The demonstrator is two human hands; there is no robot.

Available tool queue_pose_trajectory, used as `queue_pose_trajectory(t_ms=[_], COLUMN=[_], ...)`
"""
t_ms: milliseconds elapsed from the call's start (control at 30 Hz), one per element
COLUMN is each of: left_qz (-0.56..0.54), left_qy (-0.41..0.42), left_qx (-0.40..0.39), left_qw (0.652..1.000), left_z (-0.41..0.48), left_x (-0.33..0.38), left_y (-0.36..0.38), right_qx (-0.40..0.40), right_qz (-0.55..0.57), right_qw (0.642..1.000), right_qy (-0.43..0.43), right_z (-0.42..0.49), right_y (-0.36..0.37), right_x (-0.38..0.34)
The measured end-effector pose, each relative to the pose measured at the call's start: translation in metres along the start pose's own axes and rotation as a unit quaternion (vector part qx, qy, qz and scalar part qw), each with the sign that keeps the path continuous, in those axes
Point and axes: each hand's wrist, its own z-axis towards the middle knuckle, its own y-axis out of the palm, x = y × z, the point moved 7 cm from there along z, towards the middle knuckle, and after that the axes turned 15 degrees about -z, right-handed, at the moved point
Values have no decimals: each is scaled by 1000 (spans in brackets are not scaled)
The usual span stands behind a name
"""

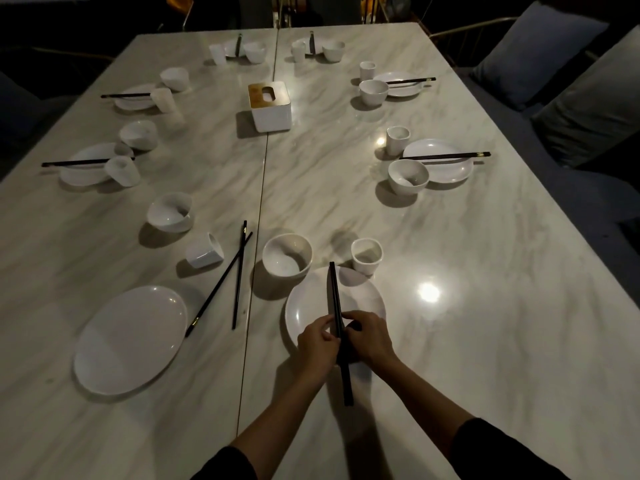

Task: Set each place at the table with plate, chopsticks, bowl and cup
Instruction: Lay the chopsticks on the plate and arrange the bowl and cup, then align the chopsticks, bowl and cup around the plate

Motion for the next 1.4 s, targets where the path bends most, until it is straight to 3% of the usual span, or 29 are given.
queue_pose_trajectory(t_ms=[300, 500, 633, 800, 933, 1033, 1167, 1267, 1400], left_qz=[-35, 18, 70, 114, 142, 153, 187, 239, 282], left_qy=[-11, 53, 90, 134, 154, 172, 174, 144, 106], left_qx=[55, 108, 130, 149, 100, 48, -46, -114, -123], left_qw=[998, 993, 985, 973, 973, 972, 966, 954, 946], left_z=[-2, -5, -3, 26, 59, 85, 97, 102, 116], left_x=[3, 24, 30, 39, 37, 37, 44, 39, 36], left_y=[-33, -81, -131, -228, -280, -293, -269, -244, -232], right_qx=[59, 137, 129, 51, 41, 79, 62, 87, 102], right_qz=[44, 54, 30, -16, -45, -102, -132, -120, -99], right_qw=[997, 985, 980, 980, 987, 986, 989, 988, 988], right_qy=[21, -90, -147, -190, -149, -104, 15, 48, 54], right_z=[-2, -7, -17, -18, 10, 49, 77, 70, 60], right_y=[-20, -28, -7, 53, 92, 110, 129, 138, 139], right_x=[24, -18, -62, -115, -160, -202, -214, -206, -198])
